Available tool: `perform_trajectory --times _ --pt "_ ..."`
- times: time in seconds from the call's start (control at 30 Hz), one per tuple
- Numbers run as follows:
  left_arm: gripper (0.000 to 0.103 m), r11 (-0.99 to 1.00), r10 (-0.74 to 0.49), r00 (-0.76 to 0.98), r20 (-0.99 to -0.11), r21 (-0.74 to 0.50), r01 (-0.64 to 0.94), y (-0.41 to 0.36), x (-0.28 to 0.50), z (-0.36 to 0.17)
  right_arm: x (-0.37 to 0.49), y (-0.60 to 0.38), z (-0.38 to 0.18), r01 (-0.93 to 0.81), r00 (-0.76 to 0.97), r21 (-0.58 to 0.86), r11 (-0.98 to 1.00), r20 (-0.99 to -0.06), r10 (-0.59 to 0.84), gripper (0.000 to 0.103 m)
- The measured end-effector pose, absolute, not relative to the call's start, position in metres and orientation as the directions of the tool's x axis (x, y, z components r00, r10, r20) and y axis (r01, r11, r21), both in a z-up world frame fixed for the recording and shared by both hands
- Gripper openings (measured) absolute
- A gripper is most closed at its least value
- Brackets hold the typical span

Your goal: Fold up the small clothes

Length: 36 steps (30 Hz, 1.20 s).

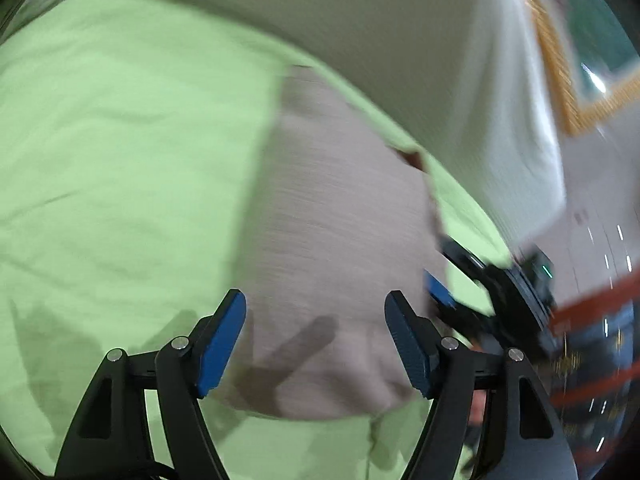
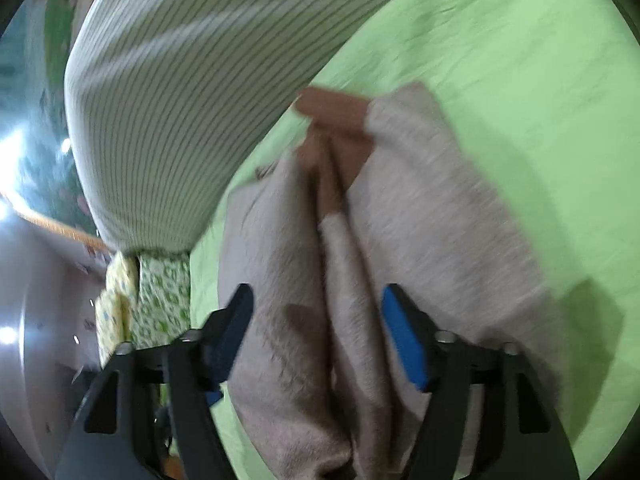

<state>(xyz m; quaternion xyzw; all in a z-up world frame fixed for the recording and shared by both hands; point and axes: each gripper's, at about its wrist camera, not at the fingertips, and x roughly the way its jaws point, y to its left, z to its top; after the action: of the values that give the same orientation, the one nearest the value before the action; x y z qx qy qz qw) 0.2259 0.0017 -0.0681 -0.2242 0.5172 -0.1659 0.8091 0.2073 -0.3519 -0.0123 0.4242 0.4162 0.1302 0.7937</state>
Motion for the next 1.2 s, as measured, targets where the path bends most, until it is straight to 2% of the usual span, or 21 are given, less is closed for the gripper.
perform_trajectory --times 0.13,0.17,0.2,0.23,0.27,0.3,0.4,0.5,0.6,0.67,0.7,0.8,0.93,1.03,1.2 --pt "0.072 0.852 -0.463 0.405 -0.788 -0.522 -0.042 0.017 0.242 -0.085 0.218 -0.326 -0.005 0.101 0.594 0.72 0.687 -0.597 0.539 0.079" --pt "0.072 0.856 -0.458 0.404 -0.792 -0.516 -0.042 0.018 0.243 -0.086 0.222 -0.32 -0.003 0.092 0.588 0.687 0.72 -0.621 0.518 0.079" --pt "0.072 0.859 -0.453 0.399 -0.797 -0.51 -0.041 0.018 0.247 -0.088 0.224 -0.316 -0.003 0.087 0.577 0.647 0.757 -0.652 0.491 0.075" --pt "0.072 0.862 -0.454 0.391 -0.801 -0.506 -0.036 0.015 0.249 -0.09 0.227 -0.313 -0.005 0.083 0.567 0.623 0.778 -0.671 0.477 0.055" --pt "0.072 0.863 -0.457 0.384 -0.803 -0.505 -0.029 -0.002 0.249 -0.096 0.229 -0.312 -0.006 0.078 0.558 0.615 0.785 -0.68 0.477 0.043" --pt "0.073 0.863 -0.46 0.378 -0.803 -0.505 -0.022 -0.006 0.249 -0.097 0.232 -0.312 -0.005 0.078 0.556 0.624 0.778 -0.675 0.485 0.023" --pt "0.074 0.868 -0.465 0.374 -0.802 -0.496 0.017 -0.025 0.25 -0.096 0.228 -0.322 0.02 0.025 0.617 0.613 0.79 -0.632 0.47 0.019" --pt "0.081 0.865 -0.482 0.377 -0.791 -0.497 0.064 -0.034 0.25 -0.091 0.222 -0.328 0.064 -0.066 0.688 0.56 0.826 -0.573 0.444 0.019" --pt "0.081 0.866 -0.491 0.366 -0.79 -0.489 0.107 -0.047 0.251 -0.09 0.227 -0.335 0.083 -0.076 0.709 0.48 0.874 -0.59 0.386 0.019" --pt "0.081 0.87 -0.488 0.348 -0.801 -0.477 0.123 -0.057 0.251 -0.095 0.238 -0.349 0.064 -0.014 0.669 0.458 0.889 -0.656 0.349 0.019" --pt "0.081 0.875 -0.481 0.336 -0.809 -0.468 0.126 -0.06 0.252 -0.099 0.247 -0.358 0.041 0.037 0.611 0.5 0.865 -0.696 0.377 0.02" --pt "0.081 0.881 -0.472 0.294 -0.831 -0.458 0.12 -0.069 0.255 -0.113 0.252 -0.369 -0.005 0.132 0.539 0.506 0.852 -0.759 0.367 0.024" --pt "0.082 0.887 -0.461 0.282 -0.842 -0.443 0.126 -0.067 0.251 -0.116 0.236 -0.373 -0.003 0.13 0.583 0.534 0.835 -0.723 0.372 0.04" --pt "0.082 0.888 -0.459 0.273 -0.845 -0.445 0.115 -0.071 0.253 -0.118 0.226 -0.384 0.004 0.147 0.592 0.566 0.811 -0.707 0.386 0.044" --pt "0.082 0.891 -0.455 0.253 -0.854 -0.439 0.118 -0.061 0.234 -0.116 0.186 -0.399 0.023 0.145 0.634 0.591 0.794 -0.671 0.384 0.045"
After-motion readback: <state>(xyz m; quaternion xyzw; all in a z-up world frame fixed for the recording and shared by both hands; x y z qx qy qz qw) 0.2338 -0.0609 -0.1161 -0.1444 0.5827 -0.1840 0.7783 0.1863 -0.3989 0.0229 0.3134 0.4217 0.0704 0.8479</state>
